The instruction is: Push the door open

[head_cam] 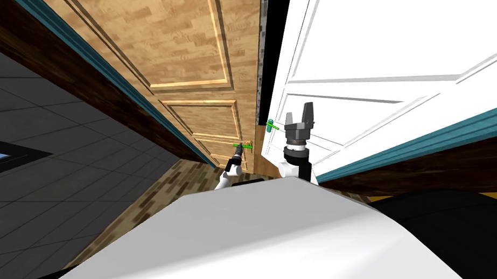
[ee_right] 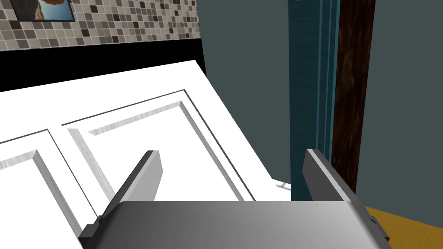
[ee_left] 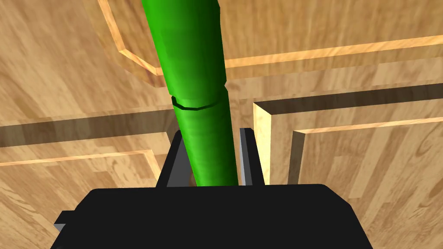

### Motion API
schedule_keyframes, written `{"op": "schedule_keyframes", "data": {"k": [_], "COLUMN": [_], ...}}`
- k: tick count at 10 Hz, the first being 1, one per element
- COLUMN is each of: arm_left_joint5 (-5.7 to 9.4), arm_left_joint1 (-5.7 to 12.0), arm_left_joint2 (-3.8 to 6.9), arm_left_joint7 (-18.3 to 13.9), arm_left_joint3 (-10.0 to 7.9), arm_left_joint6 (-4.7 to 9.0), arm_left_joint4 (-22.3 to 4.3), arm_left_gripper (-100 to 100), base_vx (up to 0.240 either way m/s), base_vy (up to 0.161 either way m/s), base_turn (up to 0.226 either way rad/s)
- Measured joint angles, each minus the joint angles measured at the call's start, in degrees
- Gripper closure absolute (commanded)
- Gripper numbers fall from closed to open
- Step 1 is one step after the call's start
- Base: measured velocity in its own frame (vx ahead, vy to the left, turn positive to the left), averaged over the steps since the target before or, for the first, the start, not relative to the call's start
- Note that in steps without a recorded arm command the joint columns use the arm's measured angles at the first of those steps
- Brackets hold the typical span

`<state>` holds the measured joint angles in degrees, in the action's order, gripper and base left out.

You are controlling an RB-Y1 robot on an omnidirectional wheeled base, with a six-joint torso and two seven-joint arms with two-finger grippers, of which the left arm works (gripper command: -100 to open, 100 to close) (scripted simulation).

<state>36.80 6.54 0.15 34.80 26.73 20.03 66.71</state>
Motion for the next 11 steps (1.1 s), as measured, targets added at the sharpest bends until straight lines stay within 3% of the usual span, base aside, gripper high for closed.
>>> {"op": "schedule_keyframes", "data": {"k": [2,7,9,10,11], "arm_left_joint5": [1.20,3.49,4.74,5.13,5.27], "arm_left_joint1": [1.36,3.86,4.62,5.10,5.16], "arm_left_joint2": [1.30,2.04,3.35,3.43,3.43], "arm_left_joint7": [0.33,2.31,2.43,2.84,2.81], "arm_left_joint3": [-0.77,-2.76,-3.84,-4.52,-3.85], "arm_left_joint6": [0.83,2.37,3.71,4.05,4.12], "arm_left_joint4": [-1.53,-4.62,-5.50,-6.18,-6.20], "arm_left_gripper": [100,100,100,-100,-100], "base_vx": [0.058,0.045,0.074,-0.084,-0.166], "base_vy": [-0.002,-0.017,-0.005,0.024,0.036], "base_turn": [0.106,0.055,0.113,-0.060,-0.078]}}
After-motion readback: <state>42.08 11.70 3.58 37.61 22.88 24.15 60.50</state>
